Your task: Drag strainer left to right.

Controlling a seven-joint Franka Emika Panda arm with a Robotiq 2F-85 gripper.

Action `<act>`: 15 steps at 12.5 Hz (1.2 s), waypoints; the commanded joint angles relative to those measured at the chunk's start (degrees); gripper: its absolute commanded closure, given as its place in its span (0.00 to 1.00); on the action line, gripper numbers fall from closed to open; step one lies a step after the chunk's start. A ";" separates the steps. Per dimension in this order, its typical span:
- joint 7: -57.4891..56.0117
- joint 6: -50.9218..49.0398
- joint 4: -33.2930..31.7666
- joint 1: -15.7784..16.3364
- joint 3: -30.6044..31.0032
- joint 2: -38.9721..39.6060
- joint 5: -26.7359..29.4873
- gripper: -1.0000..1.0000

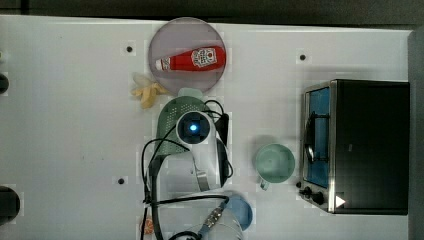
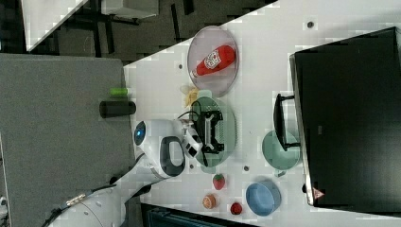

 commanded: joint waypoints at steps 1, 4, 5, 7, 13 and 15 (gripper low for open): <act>-6.56 -0.68 -0.51 -0.14 -2.88 -0.81 -0.08 0.00; -10.84 -0.62 -0.58 -0.23 -5.93 -0.82 -0.08 0.00; -11.86 -0.63 -0.63 -0.27 -7.09 -0.80 -0.08 0.00; -12.50 -0.61 -0.62 -0.34 -9.35 -0.81 -0.08 0.00; -16.22 0.34 -0.51 -0.43 -13.14 -0.89 -0.08 0.00; -20.85 0.20 -0.39 -0.42 -12.59 -2.45 -0.07 0.00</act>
